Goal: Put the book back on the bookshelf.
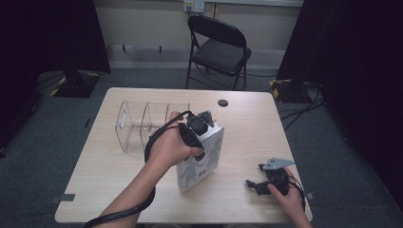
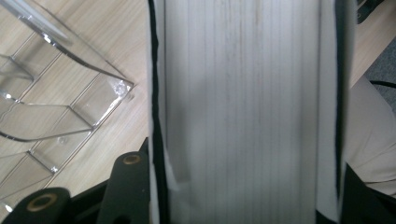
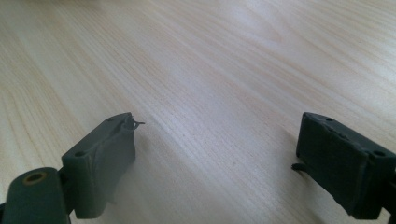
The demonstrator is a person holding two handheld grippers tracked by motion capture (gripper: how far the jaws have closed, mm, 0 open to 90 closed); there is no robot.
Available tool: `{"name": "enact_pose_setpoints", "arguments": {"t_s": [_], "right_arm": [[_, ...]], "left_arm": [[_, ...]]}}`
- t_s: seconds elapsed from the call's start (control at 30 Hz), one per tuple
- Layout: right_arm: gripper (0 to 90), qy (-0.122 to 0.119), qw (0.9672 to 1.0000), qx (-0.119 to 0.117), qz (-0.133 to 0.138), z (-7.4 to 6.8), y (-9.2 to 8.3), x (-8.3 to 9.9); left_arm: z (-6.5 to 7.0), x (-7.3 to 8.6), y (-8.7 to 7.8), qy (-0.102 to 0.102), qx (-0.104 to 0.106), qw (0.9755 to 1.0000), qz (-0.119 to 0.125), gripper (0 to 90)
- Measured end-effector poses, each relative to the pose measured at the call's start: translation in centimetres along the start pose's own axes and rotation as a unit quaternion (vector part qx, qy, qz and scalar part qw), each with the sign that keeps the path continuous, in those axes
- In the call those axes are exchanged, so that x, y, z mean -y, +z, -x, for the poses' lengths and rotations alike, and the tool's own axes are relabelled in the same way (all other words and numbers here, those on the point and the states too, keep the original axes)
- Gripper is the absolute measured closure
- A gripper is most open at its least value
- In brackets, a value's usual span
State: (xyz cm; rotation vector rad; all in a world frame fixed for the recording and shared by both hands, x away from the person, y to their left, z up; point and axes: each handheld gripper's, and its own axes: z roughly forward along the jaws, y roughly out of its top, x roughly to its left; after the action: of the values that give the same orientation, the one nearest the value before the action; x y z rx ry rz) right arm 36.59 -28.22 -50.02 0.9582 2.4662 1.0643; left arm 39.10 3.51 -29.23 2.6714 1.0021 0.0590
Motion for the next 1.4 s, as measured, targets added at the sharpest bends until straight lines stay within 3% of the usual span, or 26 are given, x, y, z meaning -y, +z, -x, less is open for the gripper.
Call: {"name": "enact_pose_setpoints", "arguments": {"t_s": [0.2, 0.87, 1.03, 1.13, 1.17, 1.2, 1.33, 1.4], "right_arm": [[10.9, 0.000, 1.0000, 0.001, 0.001, 0.0, 0.0, 0.0], [10.9, 0.000, 1.0000, 0.001, 0.001, 0.0, 0.0, 0.0], [10.9, 0.000, 1.0000, 0.001, 0.001, 0.0, 0.0, 0.0], [10.9, 0.000, 1.0000, 0.001, 0.001, 0.0, 0.0, 0.0], [10.9, 0.000, 1.0000, 0.001, 0.001, 0.0, 0.0, 0.0], [10.9, 0.000, 1.0000, 0.001, 0.001, 0.0, 0.0, 0.0], [10.9, 0.000, 1.0000, 0.001, 0.001, 0.0, 0.0, 0.0], [10.9, 0.000, 1.0000, 0.001, 0.001, 0.0, 0.0, 0.0]], "left_arm": [[-0.4, 0.6, -0.1, 0.001, -0.003, 1.0000, -0.001, 52.7], [-1.7, 2.6, -1.2, -0.023, -0.003, 0.9997, -0.003, 52.8], [-2.1, 3.2, -1.5, -0.017, -0.005, 0.9998, -0.011, 52.8], [-2.1, 3.5, -1.4, -0.029, -0.005, 0.9996, -0.003, 52.8], [-2.3, 3.7, -1.5, -0.020, -0.002, 0.9998, -0.008, 52.7], [-2.3, 3.8, -1.5, -0.032, 0.000, 0.9995, -0.001, 52.8], [-2.6, 4.2, -1.5, -0.037, -0.001, 0.9993, -0.001, 52.8], [-2.9, 4.4, -1.6, -0.031, -0.005, 0.9995, -0.009, 52.8]]}}
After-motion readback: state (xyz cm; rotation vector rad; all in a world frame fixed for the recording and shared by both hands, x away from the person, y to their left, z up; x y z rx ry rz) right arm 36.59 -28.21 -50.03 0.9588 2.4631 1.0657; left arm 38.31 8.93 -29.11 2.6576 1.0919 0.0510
